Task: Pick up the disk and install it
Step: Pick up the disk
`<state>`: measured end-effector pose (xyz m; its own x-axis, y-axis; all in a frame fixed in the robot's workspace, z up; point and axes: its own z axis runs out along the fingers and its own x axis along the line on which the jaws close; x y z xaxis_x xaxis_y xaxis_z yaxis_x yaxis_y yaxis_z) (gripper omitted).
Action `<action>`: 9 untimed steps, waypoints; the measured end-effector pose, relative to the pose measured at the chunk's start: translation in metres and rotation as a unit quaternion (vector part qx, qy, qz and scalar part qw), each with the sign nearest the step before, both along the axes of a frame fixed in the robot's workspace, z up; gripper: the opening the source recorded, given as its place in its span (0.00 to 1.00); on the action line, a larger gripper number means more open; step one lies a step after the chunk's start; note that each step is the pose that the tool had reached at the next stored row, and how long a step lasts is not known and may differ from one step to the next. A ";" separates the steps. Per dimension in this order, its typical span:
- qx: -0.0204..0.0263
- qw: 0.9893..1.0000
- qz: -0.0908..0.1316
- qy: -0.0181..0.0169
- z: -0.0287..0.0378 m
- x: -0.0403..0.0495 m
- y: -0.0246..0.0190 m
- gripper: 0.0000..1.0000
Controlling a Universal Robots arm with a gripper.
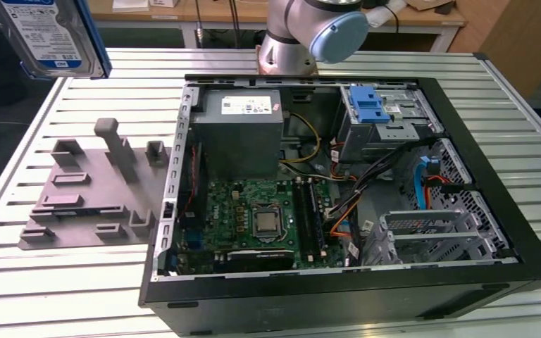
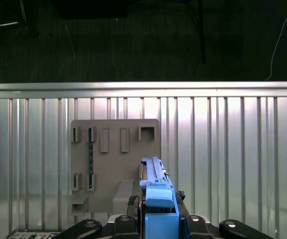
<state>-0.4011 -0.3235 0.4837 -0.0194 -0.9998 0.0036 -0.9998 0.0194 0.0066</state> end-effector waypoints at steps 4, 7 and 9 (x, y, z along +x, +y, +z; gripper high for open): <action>0.000 1.000 0.000 0.000 0.0000 0.0001 0.0000 0.36; 0.000 1.000 0.000 0.000 0.0000 0.0004 0.0000 0.36; 0.000 1.000 0.000 0.000 0.0000 0.0039 0.0000 0.36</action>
<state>-0.3971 -0.3235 0.4837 -0.0193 -0.9998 0.0036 -0.9998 0.0193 0.0066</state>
